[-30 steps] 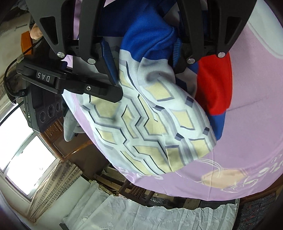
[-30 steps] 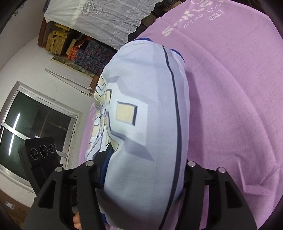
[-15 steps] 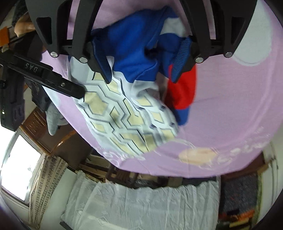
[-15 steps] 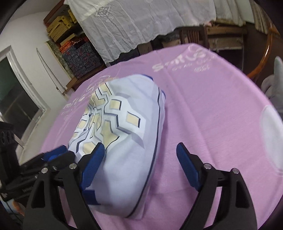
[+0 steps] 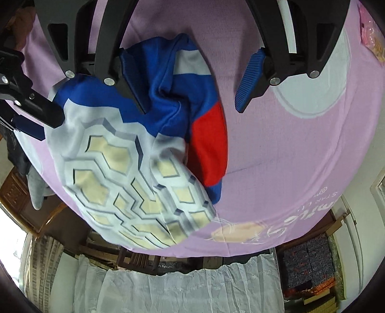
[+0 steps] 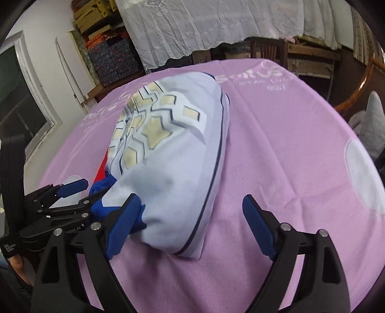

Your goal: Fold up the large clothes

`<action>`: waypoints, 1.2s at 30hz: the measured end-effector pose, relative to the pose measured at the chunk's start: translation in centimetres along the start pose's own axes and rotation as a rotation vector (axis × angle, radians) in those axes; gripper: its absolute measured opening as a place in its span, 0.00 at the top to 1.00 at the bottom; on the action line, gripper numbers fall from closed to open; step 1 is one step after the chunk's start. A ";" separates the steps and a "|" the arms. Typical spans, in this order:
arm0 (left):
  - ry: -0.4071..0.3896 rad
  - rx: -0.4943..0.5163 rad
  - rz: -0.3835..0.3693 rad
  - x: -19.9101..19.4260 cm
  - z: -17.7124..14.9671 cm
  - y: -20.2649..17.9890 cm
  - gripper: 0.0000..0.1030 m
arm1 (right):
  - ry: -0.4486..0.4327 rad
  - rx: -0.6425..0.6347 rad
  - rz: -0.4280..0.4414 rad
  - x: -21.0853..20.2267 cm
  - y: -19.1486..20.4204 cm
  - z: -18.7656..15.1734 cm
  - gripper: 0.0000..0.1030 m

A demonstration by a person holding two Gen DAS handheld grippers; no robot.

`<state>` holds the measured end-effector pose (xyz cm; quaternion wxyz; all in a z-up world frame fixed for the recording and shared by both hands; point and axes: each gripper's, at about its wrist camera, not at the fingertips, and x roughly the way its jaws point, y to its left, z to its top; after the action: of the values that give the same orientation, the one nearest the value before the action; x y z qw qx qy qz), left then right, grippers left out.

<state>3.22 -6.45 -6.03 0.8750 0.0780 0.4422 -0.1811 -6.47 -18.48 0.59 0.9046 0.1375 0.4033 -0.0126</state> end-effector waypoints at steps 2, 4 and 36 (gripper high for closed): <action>-0.012 0.005 0.010 -0.7 -0.4 0.0 0.28 | 0.003 0.013 0.000 -0.6 -0.2 -0.4 0.17; -0.026 0.013 0.019 -1.4 -0.6 -0.2 0.28 | 0.003 0.005 -0.018 -1.5 -0.1 -0.5 0.16; -0.401 0.037 0.127 -20.3 -4.9 -3.5 0.04 | -0.271 -0.048 0.011 -20.0 4.9 -3.5 0.05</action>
<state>-12.84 -3.19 7.41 0.9535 0.0842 0.2500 -0.1457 -21.86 -14.58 14.15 0.9538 0.1151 0.2770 -0.0165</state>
